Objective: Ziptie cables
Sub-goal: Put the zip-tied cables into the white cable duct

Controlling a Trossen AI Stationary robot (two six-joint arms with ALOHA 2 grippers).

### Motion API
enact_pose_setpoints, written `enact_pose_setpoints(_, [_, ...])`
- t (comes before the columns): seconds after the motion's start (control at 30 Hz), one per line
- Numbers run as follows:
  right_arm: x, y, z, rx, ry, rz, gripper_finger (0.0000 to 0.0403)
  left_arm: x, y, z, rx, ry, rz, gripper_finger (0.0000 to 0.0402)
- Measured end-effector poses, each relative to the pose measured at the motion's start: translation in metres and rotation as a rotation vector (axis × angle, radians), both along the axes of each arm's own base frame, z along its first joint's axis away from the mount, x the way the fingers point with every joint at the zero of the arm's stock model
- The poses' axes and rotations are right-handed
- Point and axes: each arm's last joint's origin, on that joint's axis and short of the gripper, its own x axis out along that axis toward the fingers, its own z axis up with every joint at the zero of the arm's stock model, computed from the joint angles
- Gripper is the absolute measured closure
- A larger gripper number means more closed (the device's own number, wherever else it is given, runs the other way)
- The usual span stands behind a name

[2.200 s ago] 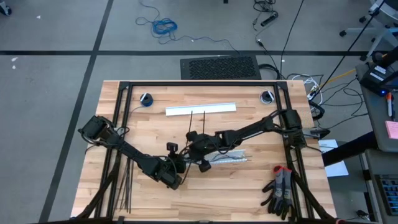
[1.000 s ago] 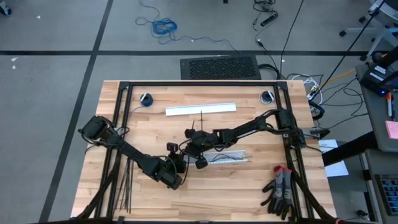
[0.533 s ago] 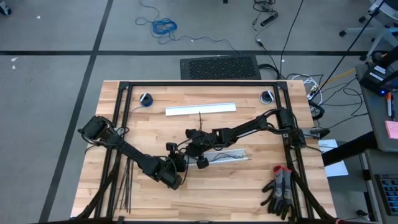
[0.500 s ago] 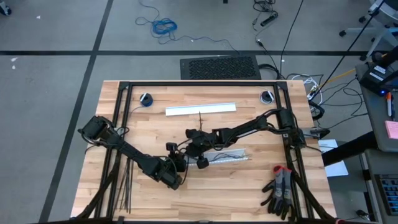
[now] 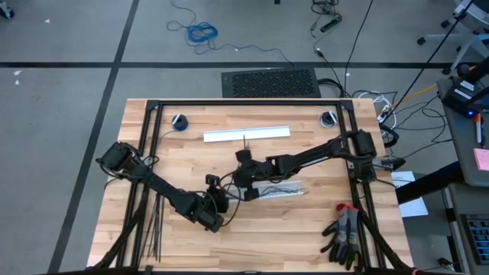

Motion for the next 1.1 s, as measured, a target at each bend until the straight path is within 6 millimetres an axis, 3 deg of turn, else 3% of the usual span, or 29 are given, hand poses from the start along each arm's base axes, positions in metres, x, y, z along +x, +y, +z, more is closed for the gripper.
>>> enact_pose_setpoints(0.17, [-0.021,0.002,0.017,-0.203,0.119,-0.164,0.0403,0.000,0.000,0.000,-0.001,-0.001,0.001,0.0396])
enact_pose_setpoints(0.27, [-0.037,0.012,0.032,-0.301,0.185,-0.161,0.0403,0.000,0.000,0.000,0.000,-0.001,0.001,0.0396])
enact_pose_setpoints(0.4, [-0.057,0.033,0.037,-0.440,0.297,-0.100,0.0403,0.000,0.000,0.000,0.000,-0.001,0.001,0.0395])
enact_pose_setpoints(0.5, [-0.074,0.051,0.030,-0.546,0.338,-0.103,0.0403,0.000,0.000,0.000,-0.001,-0.001,0.002,0.0391])
enact_pose_setpoints(0.63, [-0.100,0.067,0.006,-0.600,0.344,-0.197,0.0403,0.000,0.000,0.000,-0.002,-0.002,0.001,0.0390])
enact_pose_setpoints(0.73, [-0.110,0.075,-0.014,-0.507,0.252,-0.245,0.0403,0.000,0.000,0.000,-0.002,-0.003,0.001,0.0389])
enact_pose_setpoints(0.83, [-0.101,0.082,-0.021,-0.313,0.046,-0.191,0.0403,0.001,0.001,0.000,-0.001,0.000,0.001,0.0388])
enact_pose_setpoints(1.0, [-0.079,0.074,-0.002,0.066,-0.379,0.018,0.0403,0.001,0.001,0.000,-0.001,-0.002,0.004,0.0387])
enact_pose_setpoints(1.1, [-0.068,0.060,-0.001,0.164,-0.413,0.062,0.0403,0.001,0.001,0.000,0.004,0.002,-0.003,0.0387])
